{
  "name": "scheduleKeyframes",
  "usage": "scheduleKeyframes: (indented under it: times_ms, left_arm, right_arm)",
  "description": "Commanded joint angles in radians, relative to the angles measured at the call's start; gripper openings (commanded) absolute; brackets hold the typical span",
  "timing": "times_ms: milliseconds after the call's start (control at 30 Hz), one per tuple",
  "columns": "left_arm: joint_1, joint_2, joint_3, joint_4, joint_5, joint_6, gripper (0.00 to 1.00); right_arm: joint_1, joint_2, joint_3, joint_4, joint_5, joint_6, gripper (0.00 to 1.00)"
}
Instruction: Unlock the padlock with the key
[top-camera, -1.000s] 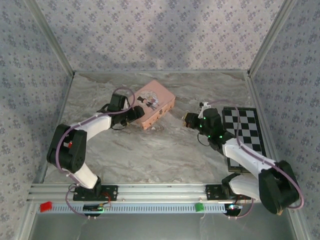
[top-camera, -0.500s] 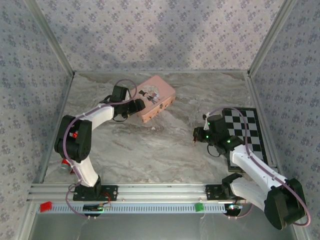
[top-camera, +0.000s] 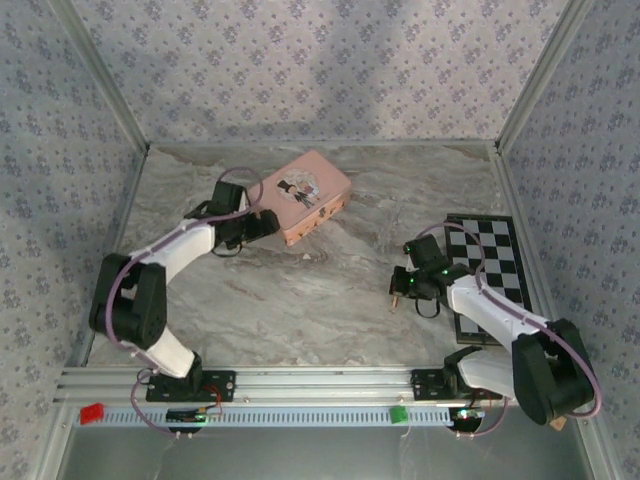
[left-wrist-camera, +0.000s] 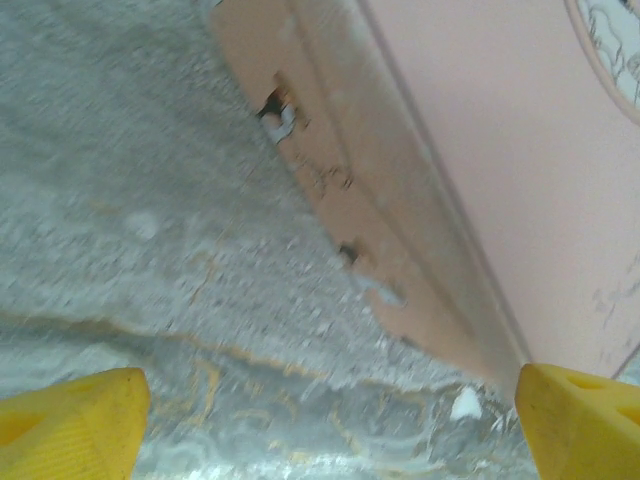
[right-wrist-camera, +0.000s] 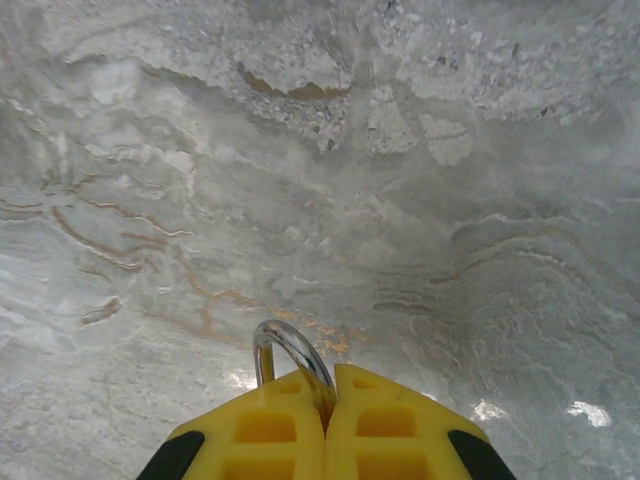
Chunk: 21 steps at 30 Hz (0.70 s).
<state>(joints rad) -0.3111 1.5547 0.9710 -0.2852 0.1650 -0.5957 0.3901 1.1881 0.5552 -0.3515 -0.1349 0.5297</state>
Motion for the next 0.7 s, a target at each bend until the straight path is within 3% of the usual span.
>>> scheduleKeyframes:
  times_ms: [0,267,467,667]
  left_arm:
    - [0.003,-0.139,-0.133,0.063,-0.034,-0.014,0.96]
    - [0.003,-0.375,-0.332,0.123,-0.102,0.016,0.99]
    - [0.003,-0.468,-0.390,0.146,-0.127,0.031,1.00]
    - [0.007,-0.475,-0.414,0.167,-0.172,0.036,1.00]
  right_arm:
    - [-0.008,0.043,0.032,0.038,0.005,-0.010,0.00]
    - [-0.010,0.173,0.058,0.124,-0.024,-0.028,0.00]
    - [-0.009,0.199,0.057,0.153,-0.029,-0.030,0.01]
    - [-0.010,0.179,0.060,0.126,-0.018,-0.033,0.18]
